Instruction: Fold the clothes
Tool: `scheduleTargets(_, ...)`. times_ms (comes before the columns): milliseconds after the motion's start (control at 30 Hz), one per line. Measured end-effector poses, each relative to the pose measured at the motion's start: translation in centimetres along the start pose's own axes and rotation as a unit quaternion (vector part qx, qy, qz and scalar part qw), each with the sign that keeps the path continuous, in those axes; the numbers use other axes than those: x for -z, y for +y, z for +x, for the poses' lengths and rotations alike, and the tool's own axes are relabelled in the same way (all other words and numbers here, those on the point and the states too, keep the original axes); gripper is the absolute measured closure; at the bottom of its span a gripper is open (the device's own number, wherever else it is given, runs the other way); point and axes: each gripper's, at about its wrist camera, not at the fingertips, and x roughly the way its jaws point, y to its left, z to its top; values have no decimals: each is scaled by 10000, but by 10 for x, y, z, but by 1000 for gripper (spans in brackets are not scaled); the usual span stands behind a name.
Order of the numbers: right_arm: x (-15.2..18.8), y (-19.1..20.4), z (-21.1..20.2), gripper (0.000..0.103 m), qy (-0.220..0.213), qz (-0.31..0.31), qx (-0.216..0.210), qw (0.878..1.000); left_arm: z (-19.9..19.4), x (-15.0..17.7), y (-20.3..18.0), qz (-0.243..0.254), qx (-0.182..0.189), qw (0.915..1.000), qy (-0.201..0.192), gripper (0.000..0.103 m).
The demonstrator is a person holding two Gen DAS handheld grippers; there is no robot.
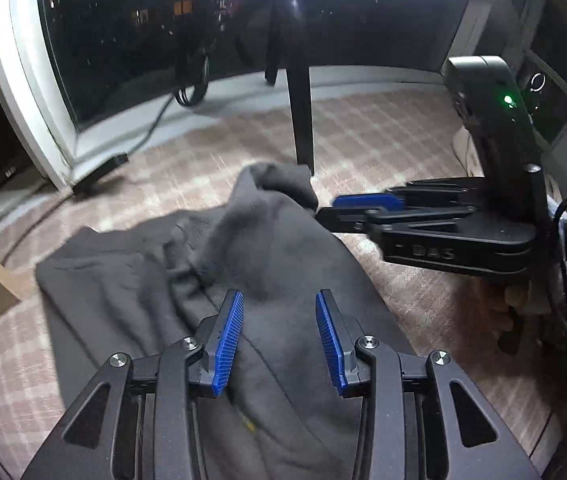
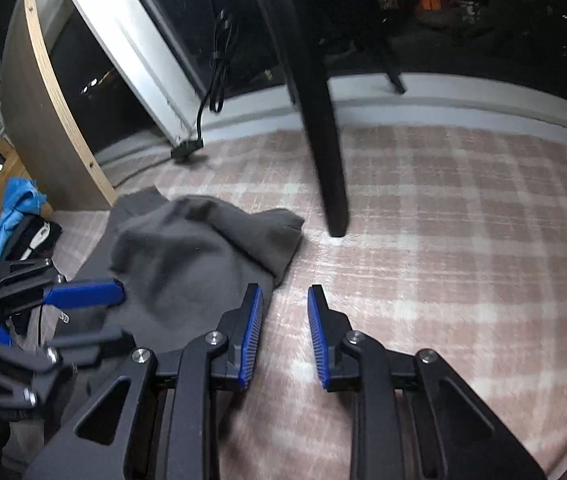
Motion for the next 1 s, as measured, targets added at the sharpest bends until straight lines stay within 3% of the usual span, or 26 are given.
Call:
scheduleTargets(133,-11,-5,14,80,-50,19,63,10000,8,8,5,-139,141,9998,86,67)
scheduleTargets(167,-13,-5,13,84,-132,48,84,9999,9,9,6,-140,134,9998,85,67)
scheduleTargets(200,-13,-5,10,97,-205,102,96,9997,9,10,7,-141,127,9998,82,67)
scheduleTargets(333,-14,-7,-5,97,-463,298,136,9984,-12,8,20,-339,61,9992,-180,67)
scheduleTargets(467,-1,-6,-29,95,-388,245,123,9989,-53,12,45,-543,-28,9971,-540,62)
scheduleTargets(700,41,22,-59,87,-14,-360,-204,9991,-93,63,75,-760,-409,9953,-441,61)
scheduleTargets(833,66,44,-71,87,233,-661,-451,9965,-109,104,69,-786,-454,9957,-188,61)
scheduleTargets(1000,87,63,-97,87,351,-780,-650,9942,-147,136,62,-947,-443,9942,-270,61)
